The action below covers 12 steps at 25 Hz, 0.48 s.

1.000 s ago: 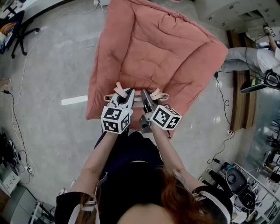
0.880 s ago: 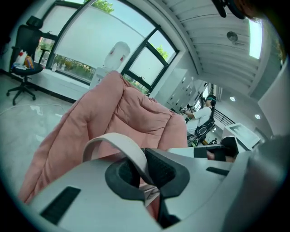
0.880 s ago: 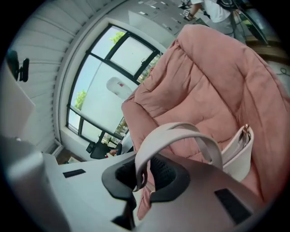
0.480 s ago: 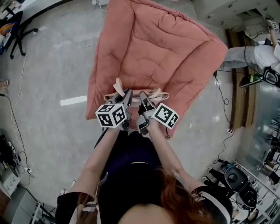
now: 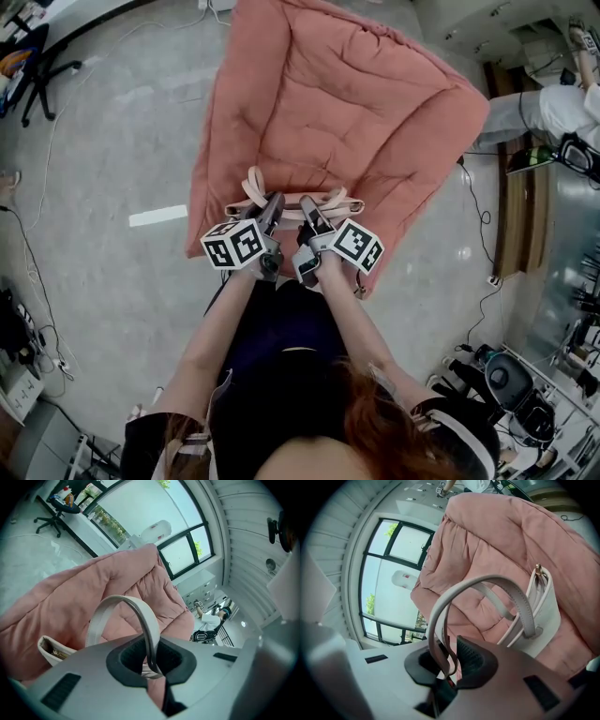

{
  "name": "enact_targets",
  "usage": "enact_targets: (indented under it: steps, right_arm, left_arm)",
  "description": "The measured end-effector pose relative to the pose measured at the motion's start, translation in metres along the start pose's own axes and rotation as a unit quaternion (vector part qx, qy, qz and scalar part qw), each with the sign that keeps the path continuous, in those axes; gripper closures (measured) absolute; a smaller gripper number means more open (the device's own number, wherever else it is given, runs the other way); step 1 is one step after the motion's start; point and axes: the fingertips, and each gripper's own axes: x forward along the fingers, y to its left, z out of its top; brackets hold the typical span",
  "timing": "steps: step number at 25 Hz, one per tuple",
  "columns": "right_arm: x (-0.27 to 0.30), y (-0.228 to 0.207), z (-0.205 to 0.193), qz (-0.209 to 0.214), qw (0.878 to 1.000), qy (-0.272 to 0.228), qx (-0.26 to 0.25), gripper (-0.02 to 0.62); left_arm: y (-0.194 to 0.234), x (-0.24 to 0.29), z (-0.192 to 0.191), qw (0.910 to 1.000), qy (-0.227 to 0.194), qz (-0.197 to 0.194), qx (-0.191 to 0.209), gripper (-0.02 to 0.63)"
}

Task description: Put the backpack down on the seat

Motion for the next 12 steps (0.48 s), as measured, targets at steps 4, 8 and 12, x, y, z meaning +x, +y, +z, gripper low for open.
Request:
enact_targets:
  steps: [4, 8, 12]
  right_arm:
    - [0.002, 0.008, 0.002, 0.016, 1.000, 0.003, -0.002, 0.510]
    - [0.003, 0.014, 0.004, 0.037, 0.999, 0.004, 0.016, 0.408]
    - [-0.001, 0.014, 0.006, 0.050, 0.998, -0.004, 0.034, 0.353]
  left_arm:
    - [-0.002, -0.002, 0.004, 0.9994, -0.010, -0.012, -0.031, 0.586]
    - [-0.001, -0.005, 0.010, 0.9989, -0.029, -0.009, -0.036, 0.550]
    - [0.003, -0.006, 0.012, 0.9972, -0.054, -0.010, -0.051, 0.350]
